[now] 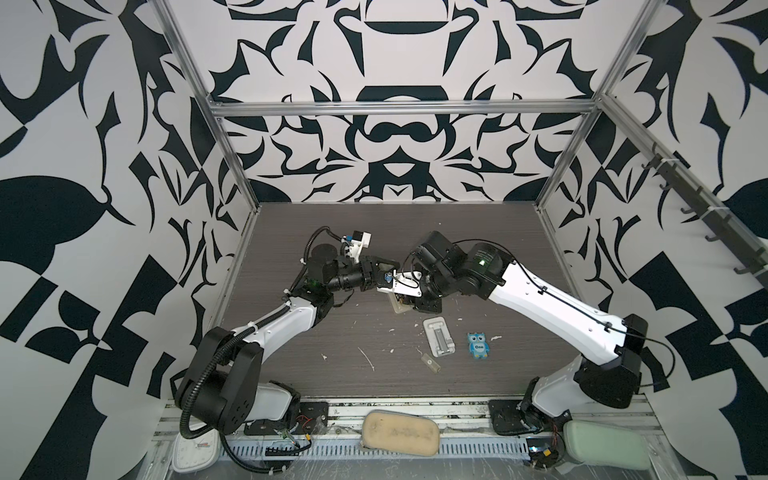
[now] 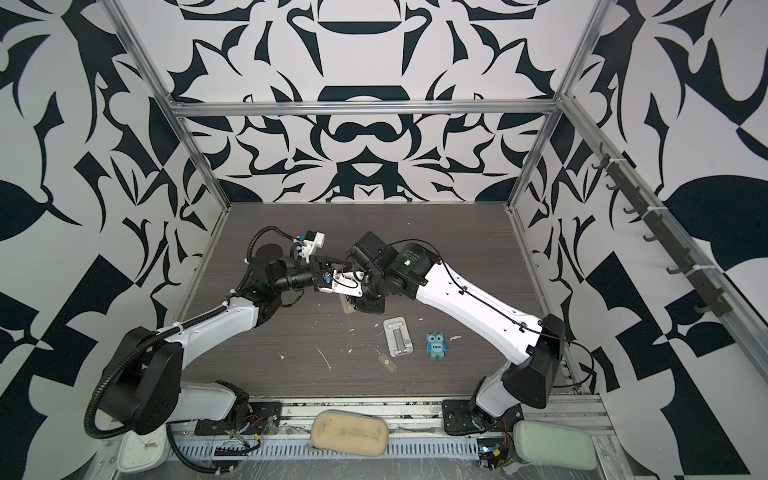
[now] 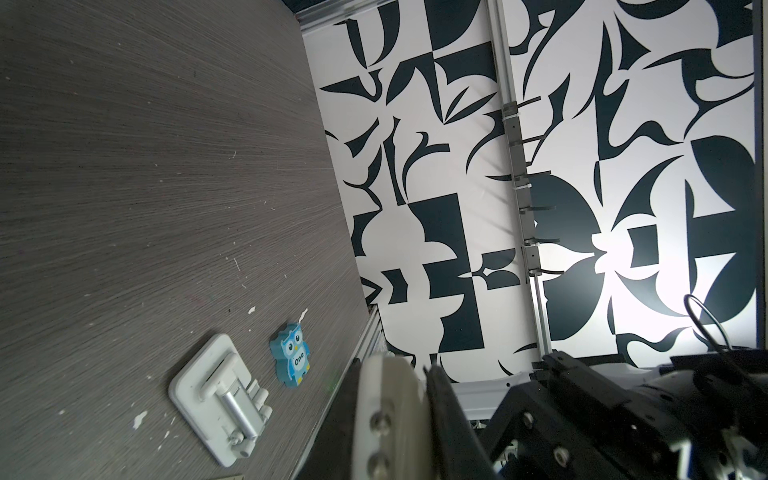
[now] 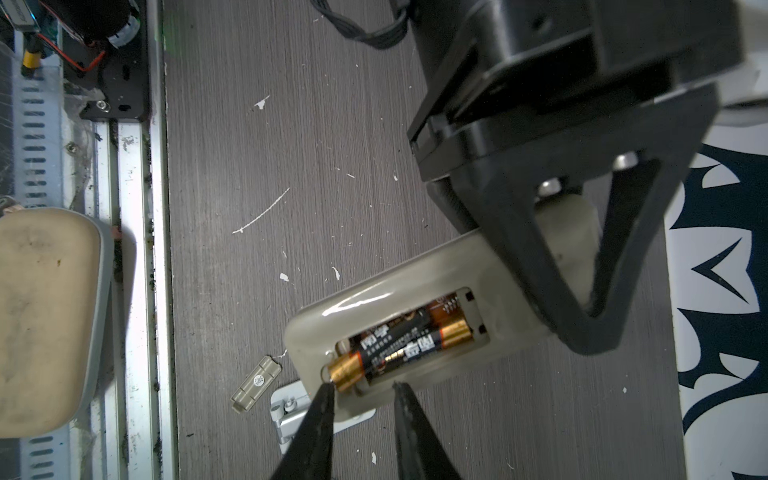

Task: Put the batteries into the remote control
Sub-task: 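Press the battery down into the compartment with the right gripper fingertips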

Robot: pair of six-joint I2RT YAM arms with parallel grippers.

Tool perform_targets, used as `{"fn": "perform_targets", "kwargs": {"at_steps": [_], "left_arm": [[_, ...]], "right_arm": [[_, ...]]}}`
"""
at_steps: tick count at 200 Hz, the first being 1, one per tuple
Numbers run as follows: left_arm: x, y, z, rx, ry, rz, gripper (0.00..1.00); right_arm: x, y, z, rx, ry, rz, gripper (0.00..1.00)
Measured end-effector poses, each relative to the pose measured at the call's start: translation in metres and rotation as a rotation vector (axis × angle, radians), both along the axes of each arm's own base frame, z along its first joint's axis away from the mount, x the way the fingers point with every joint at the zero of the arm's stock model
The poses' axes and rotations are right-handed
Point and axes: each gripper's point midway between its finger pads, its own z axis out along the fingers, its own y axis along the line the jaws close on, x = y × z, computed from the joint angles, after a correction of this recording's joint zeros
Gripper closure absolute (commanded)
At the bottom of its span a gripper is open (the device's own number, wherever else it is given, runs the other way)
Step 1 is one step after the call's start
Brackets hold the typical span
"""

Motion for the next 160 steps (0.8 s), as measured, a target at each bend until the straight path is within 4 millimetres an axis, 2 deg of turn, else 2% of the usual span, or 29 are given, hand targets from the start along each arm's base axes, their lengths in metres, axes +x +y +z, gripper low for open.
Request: {"fn": "perform_targets", "kwargs": {"at_steps": [160], "left_arm": [[0.004, 0.003, -0.002, 0.009, -0.012, 0.017, 1.0]], "right_arm": [[0.01, 0.007, -0.012, -0.05, -0.035, -0.032, 0.85]]}}
